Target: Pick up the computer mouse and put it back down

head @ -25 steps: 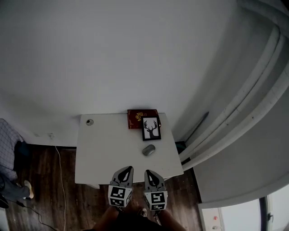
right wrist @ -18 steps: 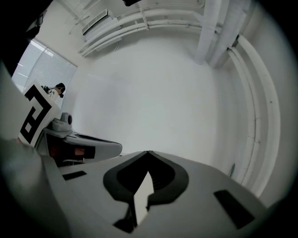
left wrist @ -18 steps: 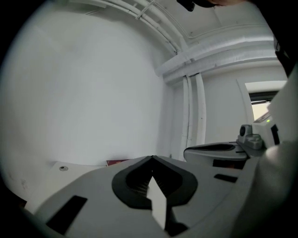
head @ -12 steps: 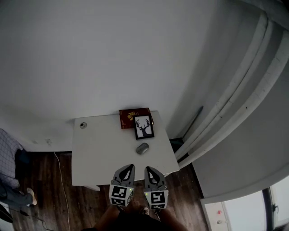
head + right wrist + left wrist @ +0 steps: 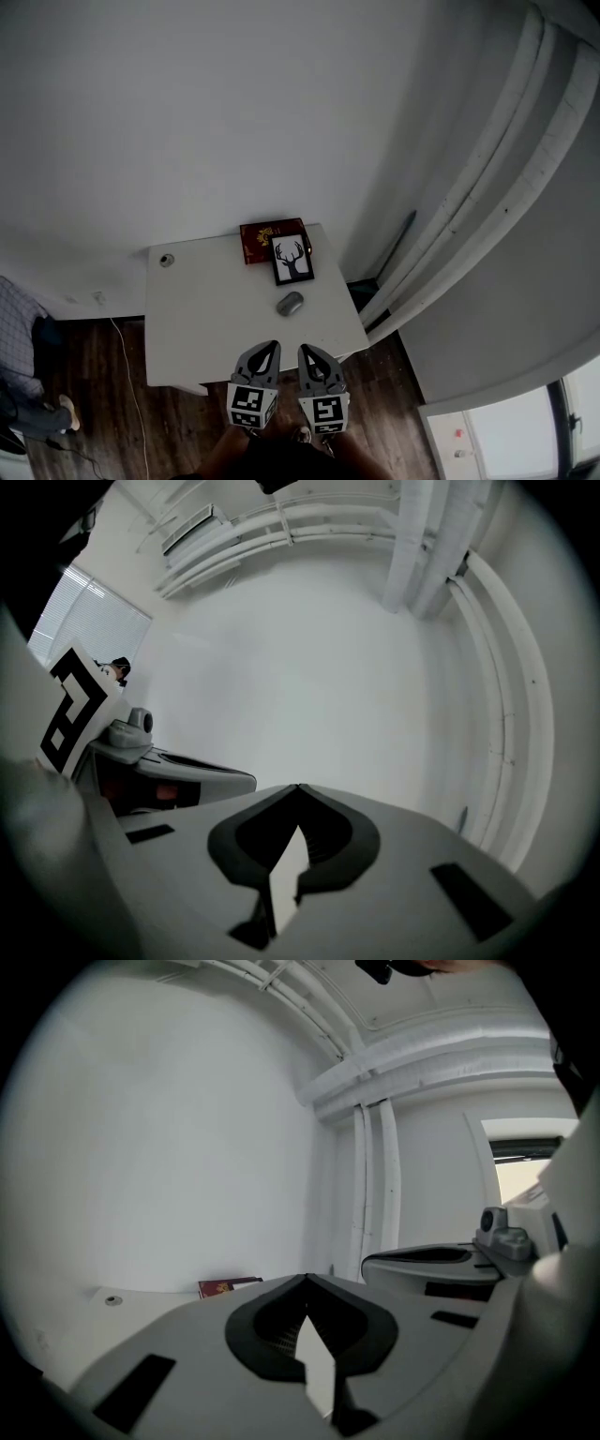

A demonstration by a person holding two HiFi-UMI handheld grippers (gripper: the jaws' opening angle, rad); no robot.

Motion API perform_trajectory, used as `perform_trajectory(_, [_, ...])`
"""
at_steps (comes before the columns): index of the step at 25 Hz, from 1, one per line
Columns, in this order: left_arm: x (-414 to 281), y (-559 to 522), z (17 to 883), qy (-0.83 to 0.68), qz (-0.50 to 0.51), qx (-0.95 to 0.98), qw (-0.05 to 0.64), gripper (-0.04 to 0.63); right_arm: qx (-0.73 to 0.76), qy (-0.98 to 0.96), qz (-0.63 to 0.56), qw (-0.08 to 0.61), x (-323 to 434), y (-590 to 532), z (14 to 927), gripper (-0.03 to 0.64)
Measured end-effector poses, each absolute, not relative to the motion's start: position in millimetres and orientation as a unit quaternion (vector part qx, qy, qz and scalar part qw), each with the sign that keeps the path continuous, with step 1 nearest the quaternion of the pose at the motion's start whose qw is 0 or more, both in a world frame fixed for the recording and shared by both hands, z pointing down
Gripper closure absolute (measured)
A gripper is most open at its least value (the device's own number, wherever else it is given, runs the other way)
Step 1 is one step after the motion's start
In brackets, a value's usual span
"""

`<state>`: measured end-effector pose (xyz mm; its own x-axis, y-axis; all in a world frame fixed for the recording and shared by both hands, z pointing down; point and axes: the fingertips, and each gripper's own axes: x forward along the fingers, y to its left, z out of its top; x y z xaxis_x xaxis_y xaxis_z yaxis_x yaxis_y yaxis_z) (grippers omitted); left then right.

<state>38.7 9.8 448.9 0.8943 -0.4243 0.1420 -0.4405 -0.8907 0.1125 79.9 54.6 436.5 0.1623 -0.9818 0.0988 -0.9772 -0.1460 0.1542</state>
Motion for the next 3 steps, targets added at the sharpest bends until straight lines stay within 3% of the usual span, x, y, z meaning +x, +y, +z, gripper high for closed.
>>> perform_trajectory(3, [42.3,13.7,446.9,-0.219,0.057,0.972,0.071,0.594,0.756,-0.648,-0.009,0.091,81.2,56.1,438.6,0.597])
